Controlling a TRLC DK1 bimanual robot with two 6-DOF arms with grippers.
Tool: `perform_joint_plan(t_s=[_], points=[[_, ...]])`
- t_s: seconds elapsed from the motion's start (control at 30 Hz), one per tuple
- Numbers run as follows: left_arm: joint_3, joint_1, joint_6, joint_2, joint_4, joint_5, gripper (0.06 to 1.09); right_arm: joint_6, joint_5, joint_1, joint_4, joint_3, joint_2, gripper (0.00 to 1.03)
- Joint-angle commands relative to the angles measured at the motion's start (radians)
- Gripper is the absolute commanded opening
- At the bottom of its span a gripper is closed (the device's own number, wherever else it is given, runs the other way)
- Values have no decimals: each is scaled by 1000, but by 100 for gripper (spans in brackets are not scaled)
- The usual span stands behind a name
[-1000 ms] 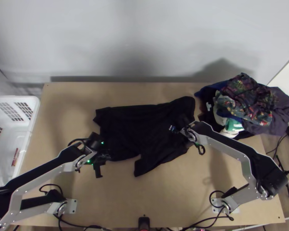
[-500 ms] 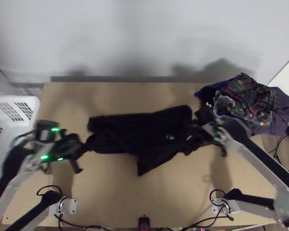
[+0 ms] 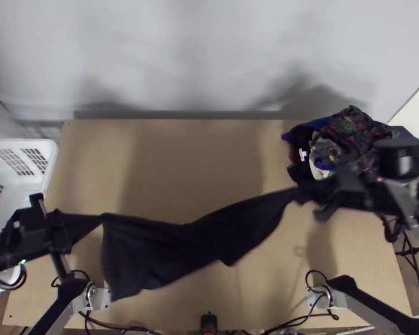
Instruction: Fold the t-shirt
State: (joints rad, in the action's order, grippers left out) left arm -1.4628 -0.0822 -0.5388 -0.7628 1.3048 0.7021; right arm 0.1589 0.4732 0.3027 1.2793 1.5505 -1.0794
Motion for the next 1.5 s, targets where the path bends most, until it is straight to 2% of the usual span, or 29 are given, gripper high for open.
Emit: perform_joint_plan(t_s=[0.0, 0.1, 0.17, 0.27, 0.4, 0.5, 0.63, 0.77, 0.9, 1.1, 1.27, 1.33, 1.47], points=[[202, 213, -150, 11, -121, 2, 10, -62, 65, -304, -132, 72, -50, 4], [349, 289, -228, -13, -220, -10, 10, -87, 65, -338, -264, -10, -111, 4], [414, 306, -240, -50, -286, -72, 10, -130, 56, -352, -368, -72, -159, 4], [475, 398, -329, -119, -329, -78, 10, -137, 45, -324, -379, -104, -274, 4], [506, 372, -316, -202, -458, -101, 10, -111, 42, -237, -402, -155, -396, 4], [473, 300, -286, -322, -535, -136, 10, -111, 22, -192, -474, -155, -510, 4], [410, 231, -291, -494, -636, -207, 10, -111, -5, -148, -498, -61, -706, 4], [305, 222, -294, -699, -656, -211, 10, -110, -16, -143, -498, 34, -878, 4], [197, 225, -285, -842, -656, -231, 10, -113, -24, -148, -531, 128, -953, 4], [27, 211, -217, -926, -664, -260, 10, -167, -45, -162, -534, 399, -1034, 4], [-114, 193, -136, -1017, -694, -286, 10, -220, -111, -175, -518, 680, -1182, 4], [-116, 171, -142, -1067, -688, -316, 10, -219, -122, -168, -498, 732, -1243, 4], [-90, 142, -142, -1130, -687, -319, 10, -193, -128, -152, -482, 734, -1314, 4]])
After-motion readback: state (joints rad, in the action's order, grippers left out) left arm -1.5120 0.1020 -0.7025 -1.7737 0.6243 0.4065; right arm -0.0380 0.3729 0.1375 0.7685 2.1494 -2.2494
